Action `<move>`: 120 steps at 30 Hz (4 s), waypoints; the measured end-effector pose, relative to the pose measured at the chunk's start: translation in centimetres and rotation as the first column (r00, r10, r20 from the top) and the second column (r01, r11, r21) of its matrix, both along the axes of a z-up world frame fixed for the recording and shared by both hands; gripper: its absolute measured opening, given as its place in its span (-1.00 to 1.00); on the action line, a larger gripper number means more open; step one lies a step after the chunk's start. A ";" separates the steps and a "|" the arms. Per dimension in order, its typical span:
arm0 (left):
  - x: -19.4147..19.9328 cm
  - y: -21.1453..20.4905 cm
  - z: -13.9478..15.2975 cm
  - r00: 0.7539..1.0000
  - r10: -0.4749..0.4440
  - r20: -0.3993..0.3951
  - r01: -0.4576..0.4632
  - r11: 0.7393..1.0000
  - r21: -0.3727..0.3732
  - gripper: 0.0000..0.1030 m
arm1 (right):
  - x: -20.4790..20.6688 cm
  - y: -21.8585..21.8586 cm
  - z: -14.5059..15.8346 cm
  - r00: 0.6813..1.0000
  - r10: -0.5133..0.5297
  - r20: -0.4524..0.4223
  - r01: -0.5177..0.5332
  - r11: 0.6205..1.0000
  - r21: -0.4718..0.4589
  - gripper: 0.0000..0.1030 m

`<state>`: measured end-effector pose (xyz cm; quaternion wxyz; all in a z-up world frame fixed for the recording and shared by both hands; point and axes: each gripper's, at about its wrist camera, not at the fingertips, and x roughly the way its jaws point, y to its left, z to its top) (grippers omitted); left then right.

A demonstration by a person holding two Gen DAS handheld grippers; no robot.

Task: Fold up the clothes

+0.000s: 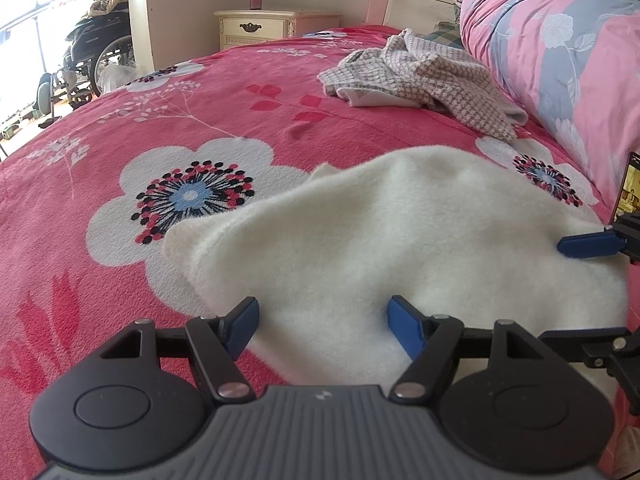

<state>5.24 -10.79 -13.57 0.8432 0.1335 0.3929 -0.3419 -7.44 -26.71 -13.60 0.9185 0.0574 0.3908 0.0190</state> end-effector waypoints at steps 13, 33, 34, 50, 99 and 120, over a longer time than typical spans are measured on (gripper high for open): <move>0.1 -0.1 0.1 1.000 0.001 -0.001 -0.001 1.000 0.000 0.42 | 0.2 0.2 0.1 1.000 0.002 -0.019 -0.003 1.000 -0.009 0.98; 0.1 -0.1 0.0 1.000 0.001 -0.002 -0.001 1.000 0.000 0.45 | 0.6 0.3 0.1 0.999 0.008 -0.035 -0.008 1.000 -0.022 0.98; 0.2 -0.1 0.0 1.000 0.002 -0.003 -0.002 1.000 0.000 0.45 | 0.5 0.4 0.1 0.999 0.008 -0.033 -0.008 1.000 -0.023 0.98; 0.3 -0.1 0.1 1.000 0.006 -0.011 -0.006 1.000 -0.005 0.46 | 0.5 -0.2 -0.2 0.999 0.021 -0.026 -0.021 1.000 0.004 0.99; 0.4 -0.3 0.4 0.999 0.028 -0.025 -0.029 1.000 -0.007 0.47 | 1.1 -1.1 -0.1 0.997 0.013 -0.070 -0.008 0.998 0.069 0.98; 0.3 -0.3 0.4 0.999 0.038 -0.016 -0.038 0.999 -0.009 0.48 | 0.5 -0.9 0.4 0.999 0.028 -0.029 -0.027 0.999 0.042 0.97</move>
